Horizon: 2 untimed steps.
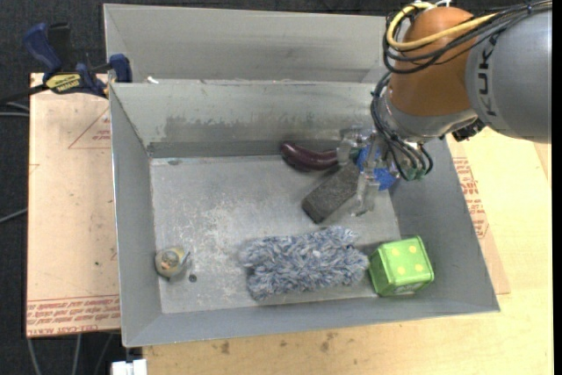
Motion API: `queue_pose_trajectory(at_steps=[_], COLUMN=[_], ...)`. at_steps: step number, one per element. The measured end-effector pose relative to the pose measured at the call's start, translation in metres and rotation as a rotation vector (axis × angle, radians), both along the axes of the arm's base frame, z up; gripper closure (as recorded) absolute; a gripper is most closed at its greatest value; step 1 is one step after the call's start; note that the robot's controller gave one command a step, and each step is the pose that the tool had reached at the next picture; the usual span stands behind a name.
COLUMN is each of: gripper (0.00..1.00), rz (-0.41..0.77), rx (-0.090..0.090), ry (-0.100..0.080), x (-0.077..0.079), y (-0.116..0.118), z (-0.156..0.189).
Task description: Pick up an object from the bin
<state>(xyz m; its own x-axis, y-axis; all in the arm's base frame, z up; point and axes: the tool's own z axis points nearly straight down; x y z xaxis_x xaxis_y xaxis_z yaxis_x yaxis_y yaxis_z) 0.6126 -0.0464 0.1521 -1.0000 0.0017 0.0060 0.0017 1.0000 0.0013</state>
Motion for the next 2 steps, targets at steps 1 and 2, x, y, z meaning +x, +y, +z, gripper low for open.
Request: queue_pose_trajectory(at_steps=[1, 2], gripper=[0.0, 0.0], rz=[0.001, 0.013], rx=[-0.001, -0.002], ry=[-0.008, -0.015], x=[0.002, 0.008], y=[0.0, 0.005], z=[0.005, -0.033])
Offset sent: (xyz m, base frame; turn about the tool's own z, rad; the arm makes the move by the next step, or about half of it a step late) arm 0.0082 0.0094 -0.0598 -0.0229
